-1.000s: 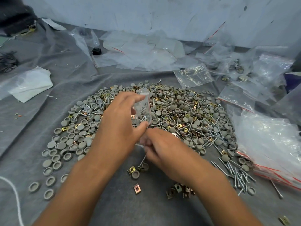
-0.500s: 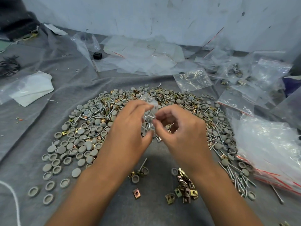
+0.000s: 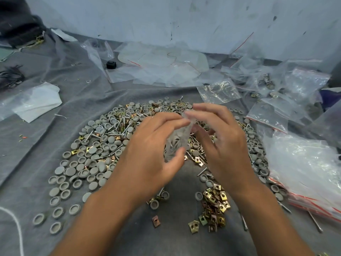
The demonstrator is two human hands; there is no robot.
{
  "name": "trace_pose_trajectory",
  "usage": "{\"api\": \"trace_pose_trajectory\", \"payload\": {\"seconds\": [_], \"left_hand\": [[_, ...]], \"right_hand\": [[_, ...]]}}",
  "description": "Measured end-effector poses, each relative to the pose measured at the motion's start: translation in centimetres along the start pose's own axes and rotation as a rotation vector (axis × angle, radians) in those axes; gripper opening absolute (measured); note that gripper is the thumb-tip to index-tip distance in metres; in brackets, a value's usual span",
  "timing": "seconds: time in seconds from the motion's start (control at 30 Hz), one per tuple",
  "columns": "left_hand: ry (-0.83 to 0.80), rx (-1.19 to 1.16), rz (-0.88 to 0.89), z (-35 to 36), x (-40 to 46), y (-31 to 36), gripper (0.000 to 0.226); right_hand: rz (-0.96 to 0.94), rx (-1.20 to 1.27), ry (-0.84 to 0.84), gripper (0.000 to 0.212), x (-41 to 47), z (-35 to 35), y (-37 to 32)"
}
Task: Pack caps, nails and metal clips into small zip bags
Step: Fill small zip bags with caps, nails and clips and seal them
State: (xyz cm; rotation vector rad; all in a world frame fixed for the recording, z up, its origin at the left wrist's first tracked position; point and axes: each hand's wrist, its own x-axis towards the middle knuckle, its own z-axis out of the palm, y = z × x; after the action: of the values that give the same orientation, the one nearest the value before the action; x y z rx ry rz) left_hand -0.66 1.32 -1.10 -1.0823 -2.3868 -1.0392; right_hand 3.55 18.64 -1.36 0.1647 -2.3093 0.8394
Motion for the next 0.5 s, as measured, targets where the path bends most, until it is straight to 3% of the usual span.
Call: {"api": "trace_pose_trajectory", "payload": {"seconds": [0.13, 0.23, 0.4, 0.5], "left_hand": [[0.008, -0.126, 0.061, -0.6, -0.1, 0.4, 0.058], [0.037, -0.134, 0.084, -0.8, 0.0, 0.4, 0.057], [0.181, -0.472, -0.228, -0.8, 0.0, -0.4, 0.051], [0.222, -0.639, -0.303, -0.8, 0.2, -1.0, 0.047]], "right_hand": [[-0.053, 0.057, 0.059, 0.014, 0.2, -0.9, -0.3], [0.017, 0.16, 0.097, 0.01, 0.0, -1.3, -0.7], [0.445, 0.726, 0.172, 0.014, -0.5, -0.8, -1.0], [0.624, 0.819, 0.117, 0.018, -0.8, -0.5, -0.6]]}}
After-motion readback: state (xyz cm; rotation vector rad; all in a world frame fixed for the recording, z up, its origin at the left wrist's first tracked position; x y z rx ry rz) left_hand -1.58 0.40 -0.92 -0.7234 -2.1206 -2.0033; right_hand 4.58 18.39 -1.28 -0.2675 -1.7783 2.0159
